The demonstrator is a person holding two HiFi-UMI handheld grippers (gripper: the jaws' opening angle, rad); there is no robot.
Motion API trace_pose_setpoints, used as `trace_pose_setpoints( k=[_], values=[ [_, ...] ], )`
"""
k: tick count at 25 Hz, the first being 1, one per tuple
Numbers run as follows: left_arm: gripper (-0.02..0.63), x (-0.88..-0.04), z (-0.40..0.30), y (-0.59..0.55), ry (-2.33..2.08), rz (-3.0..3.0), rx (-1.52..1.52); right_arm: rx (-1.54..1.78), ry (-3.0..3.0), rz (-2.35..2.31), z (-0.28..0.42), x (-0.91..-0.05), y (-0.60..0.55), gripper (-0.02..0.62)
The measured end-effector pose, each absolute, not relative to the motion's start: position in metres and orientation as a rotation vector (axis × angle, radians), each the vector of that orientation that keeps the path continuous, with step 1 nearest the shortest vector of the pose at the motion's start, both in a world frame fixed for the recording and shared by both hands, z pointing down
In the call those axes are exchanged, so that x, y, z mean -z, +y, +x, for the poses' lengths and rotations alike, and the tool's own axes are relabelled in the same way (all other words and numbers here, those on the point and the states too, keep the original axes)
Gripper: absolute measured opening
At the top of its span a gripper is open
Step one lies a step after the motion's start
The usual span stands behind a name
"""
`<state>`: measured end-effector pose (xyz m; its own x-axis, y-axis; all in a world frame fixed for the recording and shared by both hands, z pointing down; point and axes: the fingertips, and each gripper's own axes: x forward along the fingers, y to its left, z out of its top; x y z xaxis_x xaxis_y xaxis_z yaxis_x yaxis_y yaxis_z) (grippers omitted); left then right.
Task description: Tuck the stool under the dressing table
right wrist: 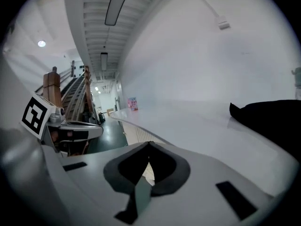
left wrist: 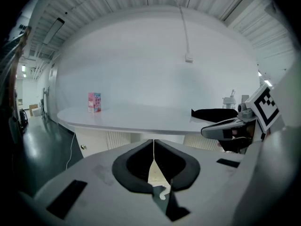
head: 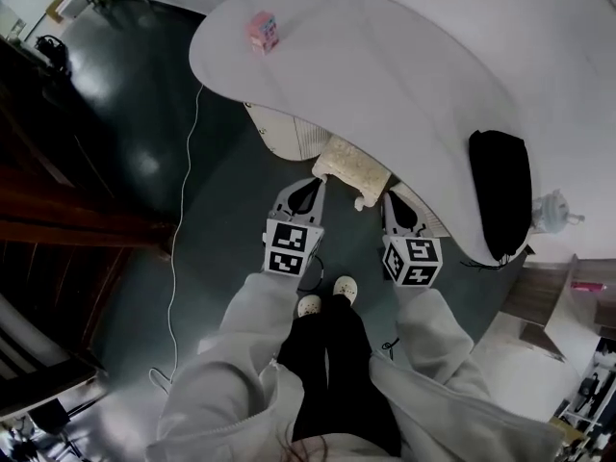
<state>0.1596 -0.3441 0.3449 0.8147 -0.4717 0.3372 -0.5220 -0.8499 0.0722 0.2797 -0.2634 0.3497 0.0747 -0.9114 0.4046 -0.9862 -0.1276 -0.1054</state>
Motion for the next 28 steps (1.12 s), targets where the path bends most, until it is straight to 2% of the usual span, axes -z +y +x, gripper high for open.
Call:
trace_pose_setpoints(
  k=[10, 28],
  values=[
    [0.015, -0.290, 0.190, -0.330, -0.759, 2.858, -0.378, -0.548, -1.957, 2.250, 0.308, -0.288, -0.237, 0.051],
    [0.014, -0.222, 0.189, -0.303, -0.854, 2.993, -0.362, -0.383, -1.977, 2.267, 0.333, -0.201, -0.211, 0.051]
  ],
)
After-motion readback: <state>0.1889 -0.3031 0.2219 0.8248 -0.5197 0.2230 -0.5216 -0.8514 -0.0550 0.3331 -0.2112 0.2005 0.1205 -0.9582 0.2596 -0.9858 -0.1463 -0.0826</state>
